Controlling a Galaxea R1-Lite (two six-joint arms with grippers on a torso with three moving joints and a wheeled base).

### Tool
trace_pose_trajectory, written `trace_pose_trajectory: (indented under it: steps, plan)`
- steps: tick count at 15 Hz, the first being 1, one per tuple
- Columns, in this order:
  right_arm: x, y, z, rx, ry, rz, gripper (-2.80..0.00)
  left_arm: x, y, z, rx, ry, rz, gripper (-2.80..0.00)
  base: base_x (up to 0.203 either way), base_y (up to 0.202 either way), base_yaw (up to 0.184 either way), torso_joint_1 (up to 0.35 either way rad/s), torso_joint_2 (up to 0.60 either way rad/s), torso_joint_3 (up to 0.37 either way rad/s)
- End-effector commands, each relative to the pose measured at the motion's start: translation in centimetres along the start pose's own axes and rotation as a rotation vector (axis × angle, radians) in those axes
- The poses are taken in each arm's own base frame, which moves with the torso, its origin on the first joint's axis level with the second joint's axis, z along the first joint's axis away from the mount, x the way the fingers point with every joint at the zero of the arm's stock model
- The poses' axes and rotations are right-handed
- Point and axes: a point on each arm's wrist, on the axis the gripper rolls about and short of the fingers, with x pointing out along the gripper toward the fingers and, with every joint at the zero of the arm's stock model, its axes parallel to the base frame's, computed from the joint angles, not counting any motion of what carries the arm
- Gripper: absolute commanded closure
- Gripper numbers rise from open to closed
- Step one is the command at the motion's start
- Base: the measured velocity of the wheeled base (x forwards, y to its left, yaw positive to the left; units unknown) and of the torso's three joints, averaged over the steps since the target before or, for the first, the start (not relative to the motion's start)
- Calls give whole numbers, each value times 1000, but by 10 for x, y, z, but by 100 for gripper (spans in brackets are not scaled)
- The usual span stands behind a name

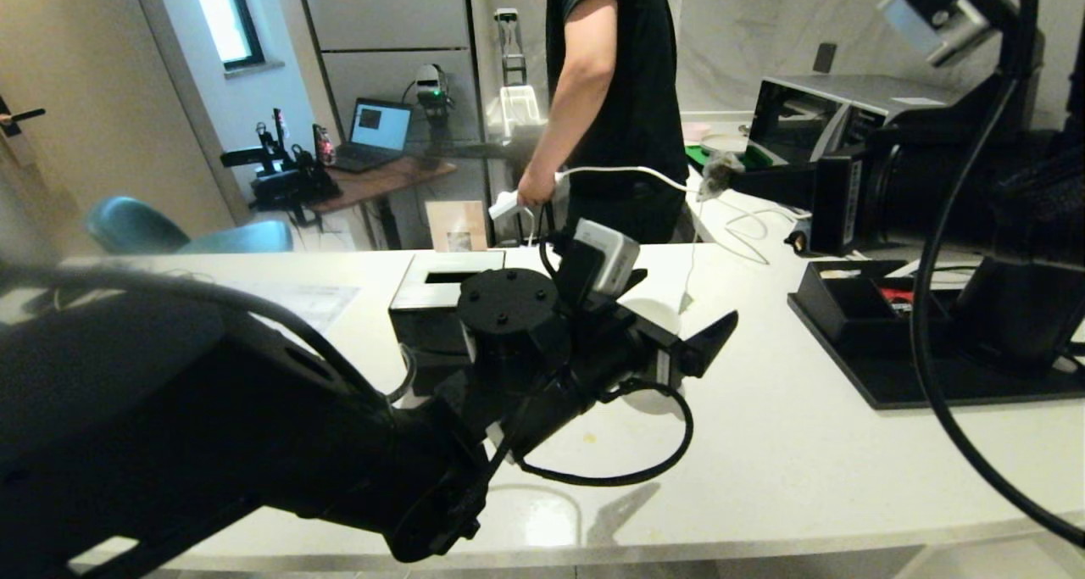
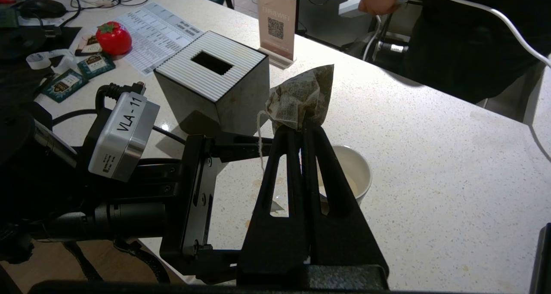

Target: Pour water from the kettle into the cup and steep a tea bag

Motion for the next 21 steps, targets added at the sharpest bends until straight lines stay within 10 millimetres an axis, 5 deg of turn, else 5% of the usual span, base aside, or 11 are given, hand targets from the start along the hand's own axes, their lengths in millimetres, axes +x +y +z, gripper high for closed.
trace_pose_trajectory:
  steps: [1, 19, 20, 21]
  plan:
    - [1, 0, 0, -1, 1, -1, 0, 0, 0, 3, 1, -12, -2, -280, 0, 0, 0, 0, 0, 0]
    - [0, 0, 0, -1, -2, -2, 0, 0, -14, 2, -2, -12, -17, -280, 0, 0, 0, 0, 0, 0]
    - [0, 0, 0, -1, 0, -2, 0, 0, -14, 1, -2, -11, -15, 0, 0, 0, 0, 0, 0, 0]
    - [1, 0, 0, -1, 0, -2, 0, 0, -14, 2, 0, -11, -16, 0, 0, 0, 0, 0, 0, 0]
